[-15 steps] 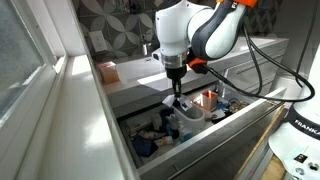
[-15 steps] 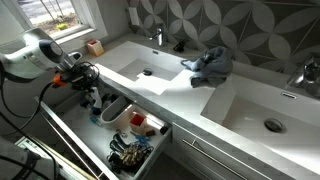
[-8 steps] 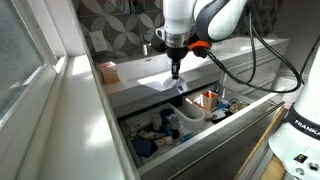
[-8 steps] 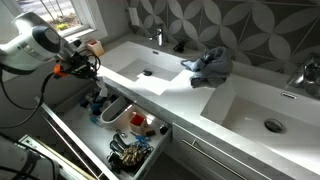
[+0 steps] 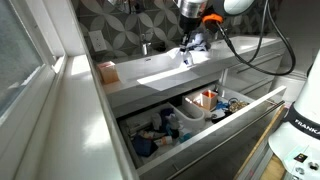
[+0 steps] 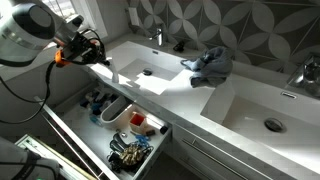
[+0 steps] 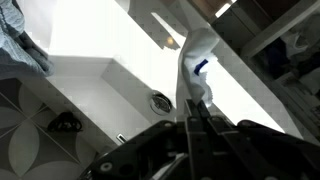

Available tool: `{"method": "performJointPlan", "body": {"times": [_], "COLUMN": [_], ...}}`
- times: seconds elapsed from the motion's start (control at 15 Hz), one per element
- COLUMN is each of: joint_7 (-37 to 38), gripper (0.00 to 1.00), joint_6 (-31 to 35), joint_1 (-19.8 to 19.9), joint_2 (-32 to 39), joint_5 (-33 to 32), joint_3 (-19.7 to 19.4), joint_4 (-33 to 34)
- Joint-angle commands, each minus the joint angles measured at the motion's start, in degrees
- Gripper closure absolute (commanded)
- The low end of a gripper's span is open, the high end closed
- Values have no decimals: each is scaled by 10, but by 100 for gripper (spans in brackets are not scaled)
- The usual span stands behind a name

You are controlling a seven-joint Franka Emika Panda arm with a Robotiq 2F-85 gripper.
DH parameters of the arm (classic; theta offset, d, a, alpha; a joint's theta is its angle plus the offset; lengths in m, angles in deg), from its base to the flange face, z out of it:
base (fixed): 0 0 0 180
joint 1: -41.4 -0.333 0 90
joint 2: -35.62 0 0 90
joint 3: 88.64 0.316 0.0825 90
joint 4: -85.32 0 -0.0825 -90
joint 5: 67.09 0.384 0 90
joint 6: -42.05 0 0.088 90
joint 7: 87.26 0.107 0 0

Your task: Pick up one white handkerchief from the open drawer and put it on the bathroom counter

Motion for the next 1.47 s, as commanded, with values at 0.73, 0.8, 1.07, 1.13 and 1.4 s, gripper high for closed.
{"method": "performJointPlan", "body": {"times": [0.73, 0.8, 1.07, 1.13, 1.4], "joint_7": [81, 96, 164, 179, 244], "gripper": [99, 99, 99, 99, 99], "joint_6": [-41, -40, -30, -33, -54], "joint_1": [103, 121, 173, 180, 207], "joint_2": [44, 59, 144, 166, 246], "joint_5": [-63, -76, -118, -124, -150], "joint_3": [-2, -2, -4, -5, -16], "joint_4": [80, 96, 164, 181, 251]}}
